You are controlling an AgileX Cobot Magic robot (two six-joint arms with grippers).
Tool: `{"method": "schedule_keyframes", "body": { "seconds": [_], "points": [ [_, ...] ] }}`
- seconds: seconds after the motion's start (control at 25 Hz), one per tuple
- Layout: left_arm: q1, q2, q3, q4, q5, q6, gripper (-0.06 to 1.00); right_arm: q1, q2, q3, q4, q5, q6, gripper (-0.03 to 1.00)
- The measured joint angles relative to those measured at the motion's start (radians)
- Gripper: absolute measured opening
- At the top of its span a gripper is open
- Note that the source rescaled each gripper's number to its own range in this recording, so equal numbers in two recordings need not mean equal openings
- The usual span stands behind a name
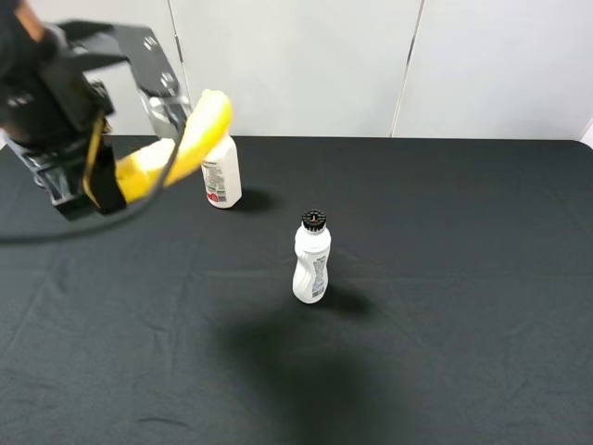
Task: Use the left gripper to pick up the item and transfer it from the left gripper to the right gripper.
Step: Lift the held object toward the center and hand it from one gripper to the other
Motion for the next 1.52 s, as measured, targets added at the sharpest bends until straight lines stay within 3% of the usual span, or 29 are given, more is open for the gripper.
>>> {"method": "schedule_keyframes", "body": {
  "seconds": [0.36,0.56,0.76,1.04,1.32,1.52],
  "points": [
    [-0.106,0.053,-0.002,0.0,-0.016,0.207,0.0,0.0,0.022,0.0,0.046,0.0,0.0,1.0],
    [-0.114,0.055,-0.002,0.0,-0.057,0.251,0.0,0.0,0.192,-0.047,0.204,0.0,0.0,1.0],
    [-0.114,0.055,-0.002,-0.011,-0.074,0.293,0.0,0.0,0.353,-0.095,0.477,-0.062,-0.027,1.0],
    [-0.114,0.055,-0.002,-0.014,-0.128,0.317,0.0,0.031,0.565,-0.095,0.889,-0.124,-0.288,1.0],
    [-0.114,0.055,-0.002,-0.035,-0.199,0.416,0.0,0.12,0.796,-0.096,1.085,-0.186,-0.533,1.0],
    [-0.114,0.057,-0.002,-0.079,-0.257,0.501,0.0,0.125,0.941,-0.096,1.224,-0.201,-0.719,1.0]
  ]
}}
